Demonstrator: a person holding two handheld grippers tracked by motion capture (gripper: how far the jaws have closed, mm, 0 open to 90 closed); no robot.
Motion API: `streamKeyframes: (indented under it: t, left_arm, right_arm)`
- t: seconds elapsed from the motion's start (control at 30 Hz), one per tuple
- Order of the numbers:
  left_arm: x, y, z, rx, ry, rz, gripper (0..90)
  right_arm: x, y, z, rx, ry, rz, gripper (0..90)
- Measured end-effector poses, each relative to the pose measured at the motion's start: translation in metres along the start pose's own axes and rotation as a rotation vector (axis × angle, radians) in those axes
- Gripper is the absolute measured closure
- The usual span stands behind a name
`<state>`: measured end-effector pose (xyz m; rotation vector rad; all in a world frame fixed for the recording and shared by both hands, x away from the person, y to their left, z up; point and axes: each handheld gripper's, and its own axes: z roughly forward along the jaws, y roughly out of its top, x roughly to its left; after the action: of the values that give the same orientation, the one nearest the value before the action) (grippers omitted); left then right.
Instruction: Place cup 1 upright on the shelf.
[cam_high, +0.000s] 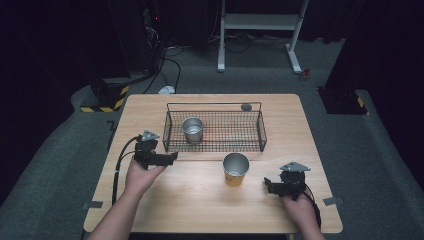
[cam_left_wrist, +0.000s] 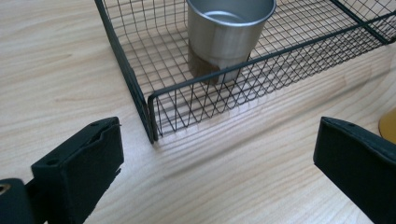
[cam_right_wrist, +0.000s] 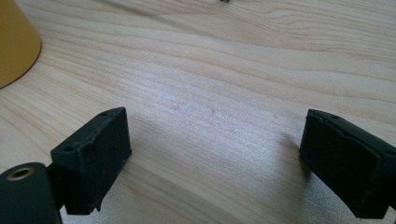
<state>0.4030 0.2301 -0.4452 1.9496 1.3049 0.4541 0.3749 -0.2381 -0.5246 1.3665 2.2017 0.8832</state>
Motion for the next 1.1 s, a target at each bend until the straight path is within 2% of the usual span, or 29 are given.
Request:
streamKeyframes:
  t: [0.47,0.6,0.67,0.7,0.8,0.87,0.9,0.93,1.0,1.1]
  left_arm:
    - [0.009,-0.043,-0.001,0.027,-0.013,-0.011,3.4]
    - [0.011,-0.061,0.001,0.048,-0.017,-0.001,4.2]
    - [0.011,-0.063,0.001,0.052,-0.017,0.004,4.1]
    - [0.010,-0.070,0.002,0.062,-0.016,0.008,4.2]
    - [0.009,-0.076,0.003,0.067,-0.018,0.016,4.1]
    - [0.008,-0.081,0.004,0.071,-0.013,0.024,4.1]
    - [0.007,-0.086,0.005,0.078,0.010,0.038,4.1]
    - [0.007,-0.086,0.005,0.078,0.010,0.038,4.1]
    - [0.006,-0.093,0.008,0.096,0.036,0.062,4.1]
    - [0.007,-0.098,0.009,0.081,0.032,0.060,4.3]
  right_arm:
    - [0.000,0.000,0.000,0.000,0.000,0.000,8.0]
    - [0.000,0.000,0.000,-0.001,-0.001,-0.002,7.9]
    - [0.000,0.000,0.000,-0.001,0.000,-0.002,7.9]
    - [0.000,0.000,0.000,0.000,-0.001,0.000,7.9]
    - [0.000,0.000,0.000,0.000,-0.002,0.000,7.9]
    - [0.000,0.000,0.000,-0.002,-0.003,-0.002,8.0]
    - [0.001,0.000,0.000,-0.003,-0.007,-0.003,8.3]
    - [0.001,0.000,0.000,-0.003,-0.007,-0.003,8.3]
    - [0.000,-0.001,-0.001,-0.005,-0.011,-0.011,8.6]
    - [0.000,-0.001,-0.003,-0.004,-0.022,-0.013,9.4]
